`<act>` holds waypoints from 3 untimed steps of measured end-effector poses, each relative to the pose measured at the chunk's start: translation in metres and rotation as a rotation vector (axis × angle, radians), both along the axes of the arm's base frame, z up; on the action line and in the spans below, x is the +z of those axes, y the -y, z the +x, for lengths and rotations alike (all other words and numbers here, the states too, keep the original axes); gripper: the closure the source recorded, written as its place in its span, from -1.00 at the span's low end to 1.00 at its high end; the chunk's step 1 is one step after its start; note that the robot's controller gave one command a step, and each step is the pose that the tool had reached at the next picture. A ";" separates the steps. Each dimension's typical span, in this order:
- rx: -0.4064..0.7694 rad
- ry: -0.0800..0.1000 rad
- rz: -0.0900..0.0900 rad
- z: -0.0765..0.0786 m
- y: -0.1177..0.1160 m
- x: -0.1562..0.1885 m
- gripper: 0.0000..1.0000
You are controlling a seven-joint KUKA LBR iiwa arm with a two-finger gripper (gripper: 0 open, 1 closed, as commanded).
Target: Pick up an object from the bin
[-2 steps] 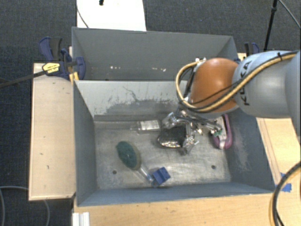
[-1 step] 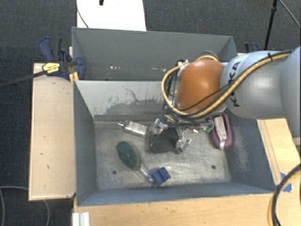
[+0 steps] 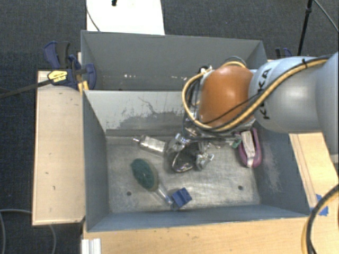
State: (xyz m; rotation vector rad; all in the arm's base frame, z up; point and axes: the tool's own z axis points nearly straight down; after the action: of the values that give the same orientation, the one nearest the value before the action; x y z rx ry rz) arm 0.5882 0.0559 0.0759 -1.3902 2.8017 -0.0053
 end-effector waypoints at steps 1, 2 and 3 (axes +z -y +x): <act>-0.007 -0.008 -0.001 0.001 0.000 0.033 1.00; -0.016 -0.008 -0.001 0.002 -0.001 0.070 1.00; -0.022 -0.008 -0.001 0.003 -0.001 0.084 1.00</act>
Offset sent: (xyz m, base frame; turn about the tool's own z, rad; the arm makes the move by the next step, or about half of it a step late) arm -0.0001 0.0000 0.0304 0.0000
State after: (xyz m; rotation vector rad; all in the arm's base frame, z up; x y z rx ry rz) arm 0.5914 0.0569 0.1603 -1.3618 2.8235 -0.0012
